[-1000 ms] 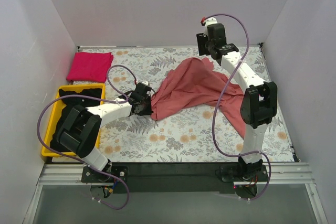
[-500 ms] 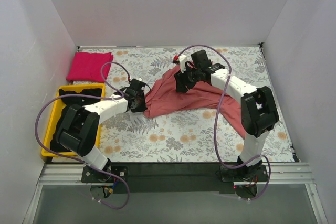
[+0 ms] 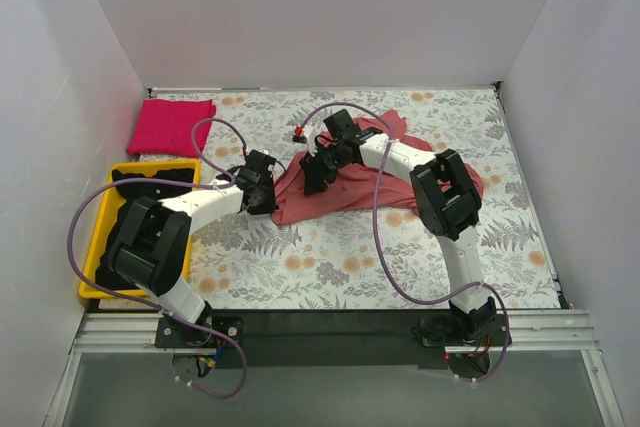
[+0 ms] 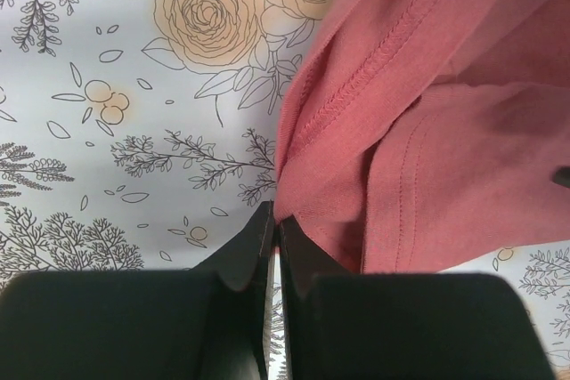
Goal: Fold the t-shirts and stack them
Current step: Flatten the tshirt out
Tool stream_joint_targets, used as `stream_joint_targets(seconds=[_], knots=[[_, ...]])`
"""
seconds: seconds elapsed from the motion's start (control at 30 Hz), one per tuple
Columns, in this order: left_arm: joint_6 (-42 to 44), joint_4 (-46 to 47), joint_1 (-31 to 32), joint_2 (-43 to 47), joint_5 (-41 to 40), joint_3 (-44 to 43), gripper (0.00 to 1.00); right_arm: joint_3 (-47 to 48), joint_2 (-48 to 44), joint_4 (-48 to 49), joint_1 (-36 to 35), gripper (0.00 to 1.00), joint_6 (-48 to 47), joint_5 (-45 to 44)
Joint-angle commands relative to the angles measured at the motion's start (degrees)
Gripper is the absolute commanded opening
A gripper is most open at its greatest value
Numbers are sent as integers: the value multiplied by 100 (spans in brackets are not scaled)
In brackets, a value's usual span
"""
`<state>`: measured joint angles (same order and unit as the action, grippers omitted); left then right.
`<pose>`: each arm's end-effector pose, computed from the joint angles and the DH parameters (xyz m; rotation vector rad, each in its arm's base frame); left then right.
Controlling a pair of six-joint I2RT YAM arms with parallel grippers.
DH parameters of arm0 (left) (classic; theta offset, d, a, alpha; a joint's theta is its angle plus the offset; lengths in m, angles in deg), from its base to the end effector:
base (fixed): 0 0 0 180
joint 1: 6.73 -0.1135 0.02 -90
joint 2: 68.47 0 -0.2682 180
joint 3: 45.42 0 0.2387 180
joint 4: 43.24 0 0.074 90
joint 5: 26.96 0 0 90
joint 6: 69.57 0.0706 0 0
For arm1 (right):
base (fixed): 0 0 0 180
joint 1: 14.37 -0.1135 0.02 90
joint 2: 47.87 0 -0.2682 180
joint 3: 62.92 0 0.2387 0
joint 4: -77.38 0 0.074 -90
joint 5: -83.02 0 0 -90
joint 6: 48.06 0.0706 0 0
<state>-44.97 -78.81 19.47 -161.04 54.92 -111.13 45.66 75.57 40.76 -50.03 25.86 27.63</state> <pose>0.2840 -0.1286 0.1460 -0.9452 2.5151 -0.3396 0.3673 0.3129 0.1727 -1.3026 2.0780 0.8934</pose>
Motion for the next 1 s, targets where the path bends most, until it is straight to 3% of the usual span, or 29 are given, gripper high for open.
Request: stream_joint_targets(seconds=[0.0, 0.17, 0.47, 0.57, 0.6, 0.83, 0.97], knots=[[54, -25, -36, 64, -58, -61, 0, 397, 233, 62, -2, 55, -10, 318], [54, -17, -27, 91, -58, -44, 0, 547, 523, 53, -29, 53, 8, 336], [37, -17, -36, 55, -49, -70, 0, 416, 532, 44, -37, 36, -71, 722], [11, -8, -36, 12, -49, -79, 0, 328, 489, 53, -38, 15, -97, 793], [10, 1, -36, 11, -41, -70, 0, 310, 471, 44, -38, 3, -97, 810], [-130, 62, -132, -208, -6, -140, 0, -111, -275, -52, -99, 1, -71, 872], [-314, 168, -500, -498, 205, -377, 0, -761, -1065, -149, -380, 1, -63, 872]])
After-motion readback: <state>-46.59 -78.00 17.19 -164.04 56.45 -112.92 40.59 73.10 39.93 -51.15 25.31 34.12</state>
